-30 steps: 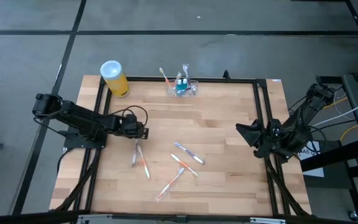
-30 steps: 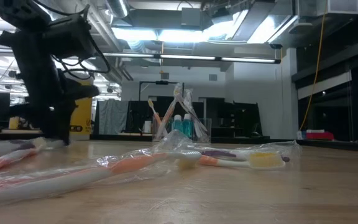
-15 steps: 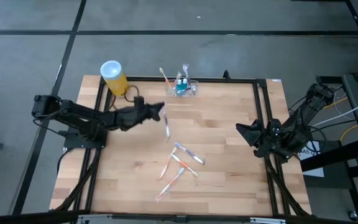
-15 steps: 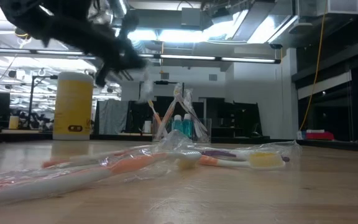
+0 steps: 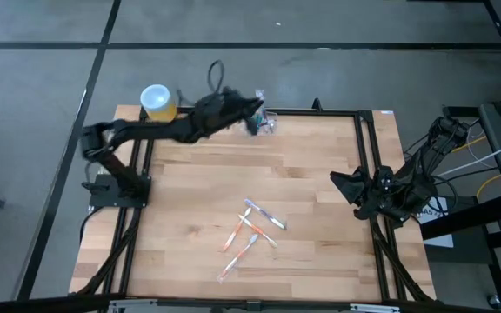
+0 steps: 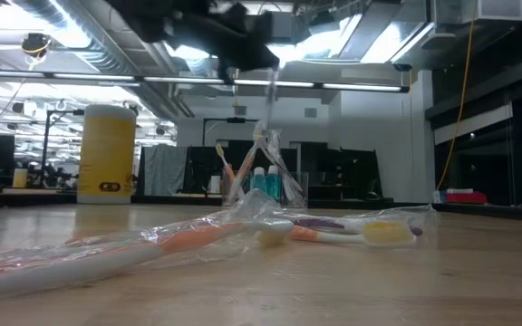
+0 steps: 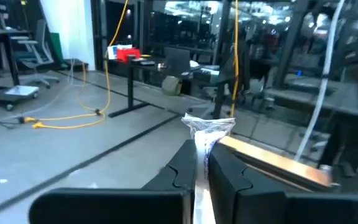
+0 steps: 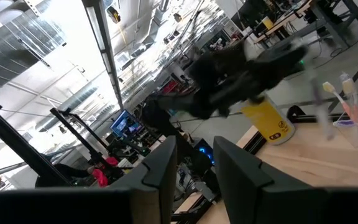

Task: Pick & Place toothbrushing station
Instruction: Put the purple toothbrush into the right section of the transparent organizer

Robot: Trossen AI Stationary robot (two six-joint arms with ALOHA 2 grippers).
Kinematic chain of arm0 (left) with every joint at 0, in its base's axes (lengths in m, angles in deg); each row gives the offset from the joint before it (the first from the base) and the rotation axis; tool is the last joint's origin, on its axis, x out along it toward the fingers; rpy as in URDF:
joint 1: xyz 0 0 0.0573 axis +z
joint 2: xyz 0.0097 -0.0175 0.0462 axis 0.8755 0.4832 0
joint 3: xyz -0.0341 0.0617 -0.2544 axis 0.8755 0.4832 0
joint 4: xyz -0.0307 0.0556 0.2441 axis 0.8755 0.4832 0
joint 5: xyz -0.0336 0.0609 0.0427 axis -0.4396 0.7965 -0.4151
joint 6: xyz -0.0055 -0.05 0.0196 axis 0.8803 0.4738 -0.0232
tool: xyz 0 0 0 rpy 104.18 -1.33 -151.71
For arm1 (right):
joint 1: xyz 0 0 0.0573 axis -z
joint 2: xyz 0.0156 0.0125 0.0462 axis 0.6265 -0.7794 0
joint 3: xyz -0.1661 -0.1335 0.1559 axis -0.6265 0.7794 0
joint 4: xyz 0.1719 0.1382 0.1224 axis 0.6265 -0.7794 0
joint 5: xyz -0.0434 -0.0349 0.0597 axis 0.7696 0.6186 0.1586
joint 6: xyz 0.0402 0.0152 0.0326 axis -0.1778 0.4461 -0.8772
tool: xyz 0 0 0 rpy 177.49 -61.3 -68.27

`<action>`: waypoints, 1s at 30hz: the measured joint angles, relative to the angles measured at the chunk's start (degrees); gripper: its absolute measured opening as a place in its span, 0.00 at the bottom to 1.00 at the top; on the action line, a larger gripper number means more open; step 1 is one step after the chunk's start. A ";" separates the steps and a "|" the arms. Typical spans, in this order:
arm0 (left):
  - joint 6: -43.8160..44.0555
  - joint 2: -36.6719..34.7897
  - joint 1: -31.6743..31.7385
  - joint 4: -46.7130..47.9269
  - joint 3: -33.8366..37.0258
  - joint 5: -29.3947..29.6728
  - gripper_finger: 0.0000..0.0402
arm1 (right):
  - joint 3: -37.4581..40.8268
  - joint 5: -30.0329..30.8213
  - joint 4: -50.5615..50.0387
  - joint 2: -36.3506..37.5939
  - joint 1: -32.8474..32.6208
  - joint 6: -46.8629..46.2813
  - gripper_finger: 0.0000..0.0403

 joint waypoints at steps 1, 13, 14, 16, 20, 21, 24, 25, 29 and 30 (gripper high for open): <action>-0.84 2.51 0.92 0.16 -2.67 -1.11 0.03 | 0.00 0.00 0.00 -0.02 0.00 0.00 0.27; -5.20 25.87 6.76 5.61 -29.45 -4.64 0.03 | 0.00 0.01 0.00 -0.02 0.00 0.02 0.27; -5.58 27.15 6.90 5.81 -30.65 -4.47 0.03 | 0.00 0.02 0.00 -0.02 0.01 0.01 0.27; -5.53 29.05 7.30 6.34 -31.66 -4.38 0.03 | 0.00 -0.01 0.00 -0.02 0.01 -0.14 0.27; -2.11 31.22 7.68 6.82 -31.92 -2.98 0.03 | 0.00 -0.20 0.00 -0.02 0.00 -0.42 0.27; -1.19 31.53 7.70 7.21 -31.92 -2.70 0.03 | 0.00 -0.22 0.02 -0.02 0.00 -0.42 0.27; 1.00 32.32 7.48 8.03 -31.92 -1.80 0.03 | 0.00 -0.18 0.02 -0.02 0.01 -0.39 0.27; 1.53 32.34 7.31 8.83 -31.92 -1.55 0.03 | 0.00 -0.18 0.02 -0.02 0.00 -0.39 0.27; 1.61 32.29 6.45 11.05 -31.94 -0.51 0.03 | 0.00 -0.18 0.02 -0.02 0.01 -0.17 0.27; 1.64 32.29 6.32 12.12 -31.94 -0.10 0.03 | 0.00 -0.18 0.03 -0.02 0.02 -0.08 0.27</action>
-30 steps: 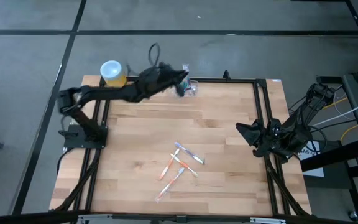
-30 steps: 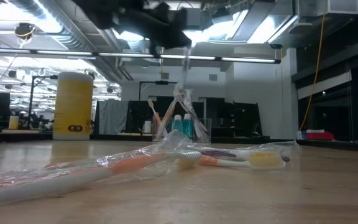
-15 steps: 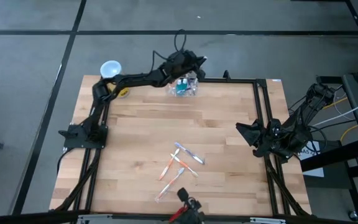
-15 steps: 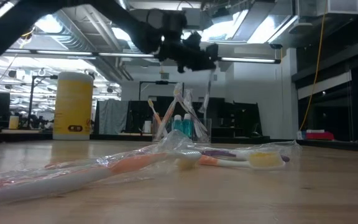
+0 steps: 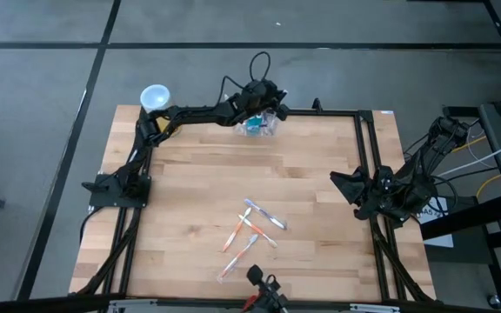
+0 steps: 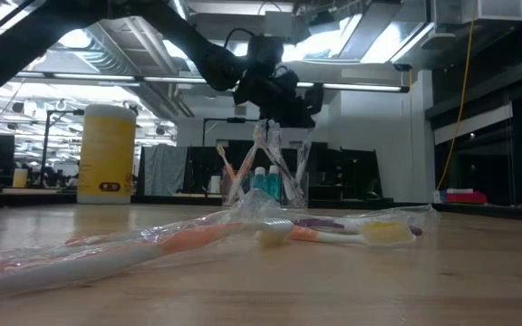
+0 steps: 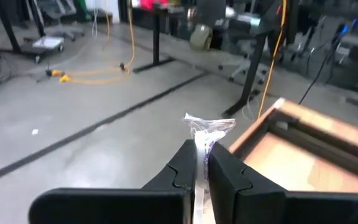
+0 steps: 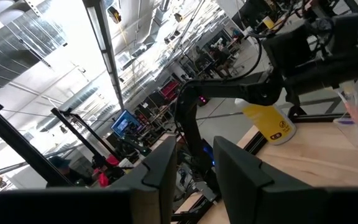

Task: Pick & Place toothbrushing station
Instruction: Put the purple toothbrush into the right section of the transparent organizer, then adjust the transparent organizer on the table

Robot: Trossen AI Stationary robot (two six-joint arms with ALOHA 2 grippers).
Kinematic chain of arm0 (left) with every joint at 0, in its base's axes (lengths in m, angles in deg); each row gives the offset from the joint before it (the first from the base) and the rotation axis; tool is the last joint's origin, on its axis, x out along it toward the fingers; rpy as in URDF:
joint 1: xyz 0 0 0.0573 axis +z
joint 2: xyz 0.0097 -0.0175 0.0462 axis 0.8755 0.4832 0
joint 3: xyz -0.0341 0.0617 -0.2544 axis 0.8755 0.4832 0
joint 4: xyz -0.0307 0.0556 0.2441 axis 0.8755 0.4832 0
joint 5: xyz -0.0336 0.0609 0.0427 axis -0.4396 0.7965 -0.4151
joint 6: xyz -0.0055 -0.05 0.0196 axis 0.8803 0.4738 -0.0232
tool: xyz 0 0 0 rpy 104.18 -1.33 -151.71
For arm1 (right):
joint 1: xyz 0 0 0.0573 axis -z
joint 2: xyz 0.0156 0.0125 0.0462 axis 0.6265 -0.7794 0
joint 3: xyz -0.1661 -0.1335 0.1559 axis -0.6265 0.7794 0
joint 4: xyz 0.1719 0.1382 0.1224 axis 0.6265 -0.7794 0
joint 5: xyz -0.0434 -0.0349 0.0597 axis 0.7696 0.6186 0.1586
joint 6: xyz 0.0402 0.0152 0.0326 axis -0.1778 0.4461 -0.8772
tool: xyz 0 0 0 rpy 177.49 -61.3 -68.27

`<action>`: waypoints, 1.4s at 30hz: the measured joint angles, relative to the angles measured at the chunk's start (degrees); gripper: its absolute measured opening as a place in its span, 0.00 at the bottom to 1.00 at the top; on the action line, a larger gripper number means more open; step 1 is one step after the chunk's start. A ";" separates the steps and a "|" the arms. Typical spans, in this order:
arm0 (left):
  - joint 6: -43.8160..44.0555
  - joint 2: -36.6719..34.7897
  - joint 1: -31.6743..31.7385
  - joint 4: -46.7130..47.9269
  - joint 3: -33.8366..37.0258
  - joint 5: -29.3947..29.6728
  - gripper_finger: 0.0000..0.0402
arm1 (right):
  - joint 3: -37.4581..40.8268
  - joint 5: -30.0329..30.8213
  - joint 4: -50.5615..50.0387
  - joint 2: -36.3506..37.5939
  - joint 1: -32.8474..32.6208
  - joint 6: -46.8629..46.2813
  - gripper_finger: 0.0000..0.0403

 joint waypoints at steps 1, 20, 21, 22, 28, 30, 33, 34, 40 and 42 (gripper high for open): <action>0.14 0.02 -0.08 1.01 0.00 0.31 0.03 | 0.00 0.01 0.01 0.00 -0.01 0.20 0.27; 3.21 0.44 -0.24 0.46 -0.01 -1.60 0.20 | 0.00 -1.31 1.66 0.02 0.01 2.96 0.27; 3.18 0.42 -0.26 0.41 -0.02 -1.51 0.23 | 0.00 -1.31 1.65 0.02 0.01 3.10 0.27; 3.16 0.42 -0.27 0.51 0.00 -1.24 0.25 | 0.00 -1.33 1.66 0.02 -0.02 3.15 0.27; 2.68 0.42 -0.66 1.41 -0.01 -0.67 0.38 | 0.00 -1.53 1.64 0.02 -0.01 3.43 0.27; 1.85 0.42 -1.04 1.74 -0.01 0.06 0.40 | 0.00 -1.53 1.64 0.02 0.01 3.57 0.27; -0.17 -0.42 -1.75 3.38 0.00 1.60 0.43 | 0.00 -1.53 1.64 0.02 -0.02 3.66 0.27; -1.51 -0.84 -1.95 3.30 0.00 2.34 0.43 | 0.00 -1.53 1.64 0.02 -0.02 3.78 0.27; -5.57 -4.41 -2.35 7.29 0.00 6.23 0.44 | 0.00 -1.51 1.66 0.02 -0.02 4.18 0.27; -5.31 -5.78 -2.33 10.19 0.00 6.81 0.44 | 0.00 -1.51 1.61 0.02 -0.02 4.39 0.27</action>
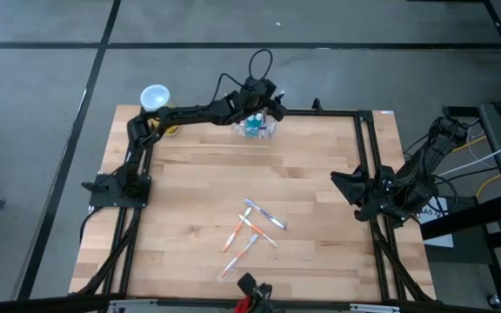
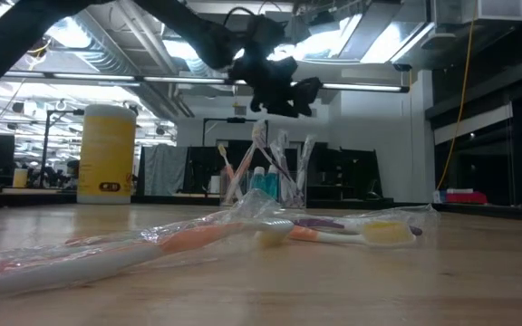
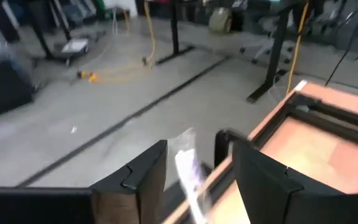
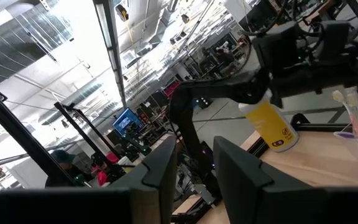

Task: Pick & Place toothbrushing station
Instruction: Adjust the transparent organizer on the table

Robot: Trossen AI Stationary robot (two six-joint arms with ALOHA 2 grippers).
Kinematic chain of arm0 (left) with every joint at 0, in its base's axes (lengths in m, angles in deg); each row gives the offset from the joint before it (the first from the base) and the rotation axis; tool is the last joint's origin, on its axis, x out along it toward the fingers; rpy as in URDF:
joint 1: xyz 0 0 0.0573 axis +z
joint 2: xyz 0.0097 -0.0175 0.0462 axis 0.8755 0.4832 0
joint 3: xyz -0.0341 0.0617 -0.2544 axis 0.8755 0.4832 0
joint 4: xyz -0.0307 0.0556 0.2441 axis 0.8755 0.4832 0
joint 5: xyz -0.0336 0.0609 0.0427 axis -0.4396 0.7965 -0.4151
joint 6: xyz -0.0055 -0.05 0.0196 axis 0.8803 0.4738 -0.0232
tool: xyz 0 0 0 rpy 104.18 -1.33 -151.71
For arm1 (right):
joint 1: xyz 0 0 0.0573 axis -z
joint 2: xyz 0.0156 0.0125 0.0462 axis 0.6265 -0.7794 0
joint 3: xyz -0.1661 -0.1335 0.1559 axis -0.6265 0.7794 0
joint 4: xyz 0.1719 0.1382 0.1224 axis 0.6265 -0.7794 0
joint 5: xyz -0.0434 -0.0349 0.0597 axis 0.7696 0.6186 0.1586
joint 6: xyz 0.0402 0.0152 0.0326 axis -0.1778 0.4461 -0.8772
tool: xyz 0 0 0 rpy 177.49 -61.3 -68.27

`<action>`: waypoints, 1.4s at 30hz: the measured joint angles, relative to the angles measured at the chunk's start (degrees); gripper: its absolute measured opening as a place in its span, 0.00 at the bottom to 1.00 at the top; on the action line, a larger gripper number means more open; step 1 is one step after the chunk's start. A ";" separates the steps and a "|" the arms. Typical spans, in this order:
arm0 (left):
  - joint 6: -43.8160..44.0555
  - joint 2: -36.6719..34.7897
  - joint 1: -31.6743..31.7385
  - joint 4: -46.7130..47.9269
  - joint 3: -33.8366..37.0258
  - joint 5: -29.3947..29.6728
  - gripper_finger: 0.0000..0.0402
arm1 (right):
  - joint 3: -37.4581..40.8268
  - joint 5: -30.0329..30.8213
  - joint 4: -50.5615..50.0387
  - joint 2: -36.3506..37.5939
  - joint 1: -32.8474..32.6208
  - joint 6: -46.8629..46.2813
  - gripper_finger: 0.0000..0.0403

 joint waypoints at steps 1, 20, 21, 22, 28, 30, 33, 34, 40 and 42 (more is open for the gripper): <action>0.91 -0.76 0.01 2.26 0.00 0.32 0.43 | 0.00 0.02 0.01 0.00 0.00 0.02 0.27; 22.21 -1.00 -13.43 38.86 0.02 -0.75 0.12 | 0.00 1.98 0.07 0.02 0.00 2.77 0.27; 24.06 0.10 -13.11 38.32 0.02 -0.88 0.09 | 0.00 2.17 0.04 0.02 0.00 2.77 0.27; 25.69 1.28 -12.53 38.05 0.00 -1.06 0.05 | 0.00 2.17 0.03 0.02 0.00 2.77 0.27; 27.83 5.68 -9.34 35.24 -0.01 -1.47 0.01 | 0.00 2.20 0.06 0.02 -0.63 2.35 0.27; 28.18 6.30 -8.83 34.61 -0.04 -2.11 0.00 | 0.00 2.81 0.03 0.02 -1.08 2.36 0.27; 28.62 6.43 -8.41 33.51 -0.02 -1.87 0.01 | 0.00 4.24 0.03 0.02 -1.83 2.44 0.27; 28.72 6.43 -8.29 32.61 -0.02 -1.65 0.01 | 0.00 4.63 0.04 0.02 -1.99 2.58 0.27; 30.48 5.15 -8.16 33.32 -0.02 -6.72 0.01 | 0.00 5.18 0.05 0.04 -2.84 2.44 0.27; 30.98 3.86 -9.18 34.56 0.00 -8.12 0.01 | 0.00 5.18 0.05 0.04 -3.00 2.38 0.27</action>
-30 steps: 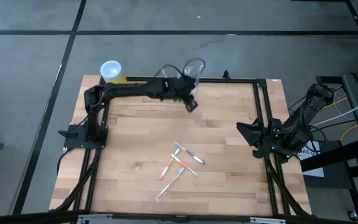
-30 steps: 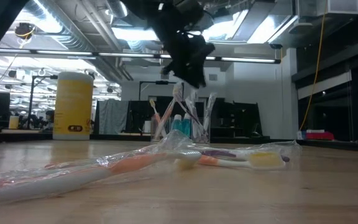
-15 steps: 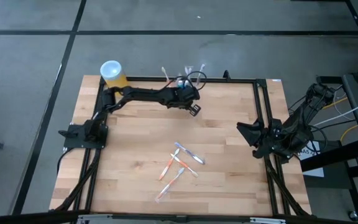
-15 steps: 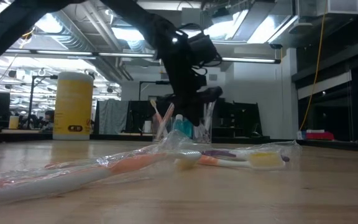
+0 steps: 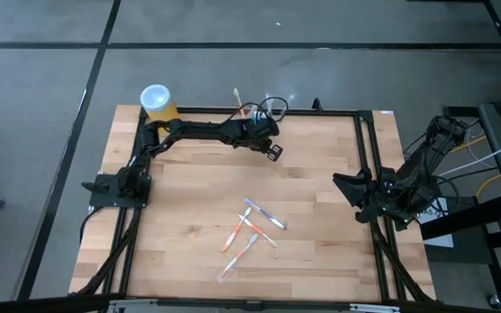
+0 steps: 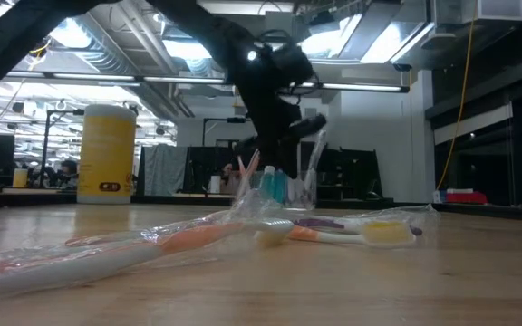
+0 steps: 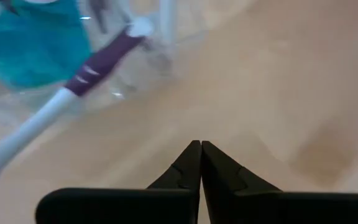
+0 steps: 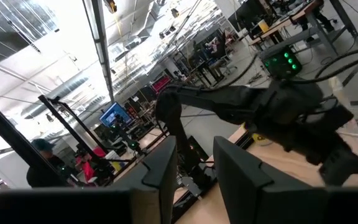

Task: Pick & Place toothbrushing station
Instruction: Adjust the transparent organizer on the table, then put the purple toothbrush into the right section of the transparent organizer

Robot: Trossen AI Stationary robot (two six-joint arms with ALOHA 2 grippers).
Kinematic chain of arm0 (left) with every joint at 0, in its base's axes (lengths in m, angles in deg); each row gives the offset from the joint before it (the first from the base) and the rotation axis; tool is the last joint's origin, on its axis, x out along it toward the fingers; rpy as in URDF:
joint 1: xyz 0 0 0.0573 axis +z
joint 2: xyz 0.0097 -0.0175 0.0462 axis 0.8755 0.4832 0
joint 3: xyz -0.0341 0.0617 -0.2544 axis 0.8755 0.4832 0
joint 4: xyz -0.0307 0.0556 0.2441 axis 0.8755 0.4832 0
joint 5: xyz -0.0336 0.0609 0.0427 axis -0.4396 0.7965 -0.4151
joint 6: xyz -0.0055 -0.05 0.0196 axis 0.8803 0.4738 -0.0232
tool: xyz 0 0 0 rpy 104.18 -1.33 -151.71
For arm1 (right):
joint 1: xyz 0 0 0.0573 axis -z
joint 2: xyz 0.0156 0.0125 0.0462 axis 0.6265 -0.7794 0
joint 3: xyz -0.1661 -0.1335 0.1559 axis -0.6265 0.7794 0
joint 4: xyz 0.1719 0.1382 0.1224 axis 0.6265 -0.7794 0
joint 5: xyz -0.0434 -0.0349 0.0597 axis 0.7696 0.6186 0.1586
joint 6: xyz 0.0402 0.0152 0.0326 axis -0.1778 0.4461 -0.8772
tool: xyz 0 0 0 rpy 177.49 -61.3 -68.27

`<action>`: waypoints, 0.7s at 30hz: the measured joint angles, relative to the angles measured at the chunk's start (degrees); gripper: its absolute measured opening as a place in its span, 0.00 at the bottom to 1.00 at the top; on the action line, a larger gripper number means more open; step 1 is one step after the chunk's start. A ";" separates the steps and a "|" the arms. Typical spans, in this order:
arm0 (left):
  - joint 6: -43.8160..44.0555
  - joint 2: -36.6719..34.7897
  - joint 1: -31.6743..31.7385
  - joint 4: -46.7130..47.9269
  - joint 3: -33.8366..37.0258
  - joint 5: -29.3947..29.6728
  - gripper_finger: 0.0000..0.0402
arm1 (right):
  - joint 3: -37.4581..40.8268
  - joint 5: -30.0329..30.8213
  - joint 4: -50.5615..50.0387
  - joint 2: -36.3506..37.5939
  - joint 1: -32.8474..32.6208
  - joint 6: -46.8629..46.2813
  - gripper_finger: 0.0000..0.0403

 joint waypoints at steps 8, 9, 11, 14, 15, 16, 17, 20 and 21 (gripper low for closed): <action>-2.35 -8.73 -5.30 6.18 0.07 7.66 0.02 | 0.00 -0.02 -0.03 0.00 0.00 0.21 0.27; -2.85 -9.66 -5.70 5.91 0.07 9.47 0.02 | 0.00 -0.03 -0.02 0.00 0.01 0.25 0.27; -2.99 -11.84 -5.87 7.14 0.07 10.38 0.02 | 0.00 -0.14 -0.02 0.00 0.00 0.33 0.27; -2.16 -15.17 -5.76 12.10 0.04 11.79 0.02 | 0.00 -1.11 -0.04 0.00 -0.18 -0.01 0.27; -1.67 -16.41 -5.81 15.20 0.04 13.05 0.02 | 0.00 -1.34 -0.04 0.00 -0.36 -0.02 0.27; -1.53 -17.42 -6.09 18.06 0.06 14.74 0.02 | 0.00 -1.34 -0.07 0.00 -0.51 -0.21 0.27; -1.50 -18.41 -6.51 20.25 0.05 16.21 0.02 | 0.00 -1.28 -0.17 -0.04 -0.63 -0.35 0.27; -1.52 -20.90 -8.25 29.43 0.04 17.54 0.02 | 0.00 -0.50 -0.22 -0.11 -1.03 -0.46 0.27; -1.52 -21.26 -8.98 32.17 0.04 17.49 0.02 | 0.00 -0.48 -0.24 -0.11 -1.17 -0.44 0.27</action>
